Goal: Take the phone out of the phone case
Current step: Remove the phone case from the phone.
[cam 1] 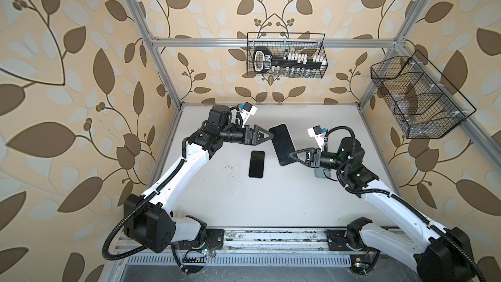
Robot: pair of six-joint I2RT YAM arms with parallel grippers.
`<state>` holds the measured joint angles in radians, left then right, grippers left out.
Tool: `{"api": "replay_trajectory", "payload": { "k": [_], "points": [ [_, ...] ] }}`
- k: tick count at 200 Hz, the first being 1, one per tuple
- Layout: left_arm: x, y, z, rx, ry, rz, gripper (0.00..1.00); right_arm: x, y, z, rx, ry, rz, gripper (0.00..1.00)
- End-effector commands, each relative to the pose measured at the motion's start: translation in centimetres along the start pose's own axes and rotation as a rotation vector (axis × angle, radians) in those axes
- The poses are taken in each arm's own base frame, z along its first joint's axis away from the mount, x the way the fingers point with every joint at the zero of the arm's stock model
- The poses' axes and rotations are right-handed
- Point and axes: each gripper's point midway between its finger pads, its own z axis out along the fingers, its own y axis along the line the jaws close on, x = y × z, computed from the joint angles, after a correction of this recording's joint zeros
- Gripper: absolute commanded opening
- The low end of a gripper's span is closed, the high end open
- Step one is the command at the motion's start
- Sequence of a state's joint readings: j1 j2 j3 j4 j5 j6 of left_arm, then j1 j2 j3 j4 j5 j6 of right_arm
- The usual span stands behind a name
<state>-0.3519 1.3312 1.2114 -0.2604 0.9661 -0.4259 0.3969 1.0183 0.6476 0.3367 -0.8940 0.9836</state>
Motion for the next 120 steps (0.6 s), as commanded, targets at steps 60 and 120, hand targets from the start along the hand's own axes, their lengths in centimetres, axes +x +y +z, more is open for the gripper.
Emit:
{"api": "replay_trajectory", "payload": {
  "k": [60,120],
  "points": [
    [-1.5,-1.5,-0.2,0.100,-0.047,0.032,0.79,-1.6,3.9,1.0,-0.114,-0.039,-0.087,0.00],
    [-0.8,-1.4,-0.2,0.109,-0.037,0.032,0.69,-2.2,4.3,1.8,-0.142,-0.042,-0.076,0.00]
  ]
}}
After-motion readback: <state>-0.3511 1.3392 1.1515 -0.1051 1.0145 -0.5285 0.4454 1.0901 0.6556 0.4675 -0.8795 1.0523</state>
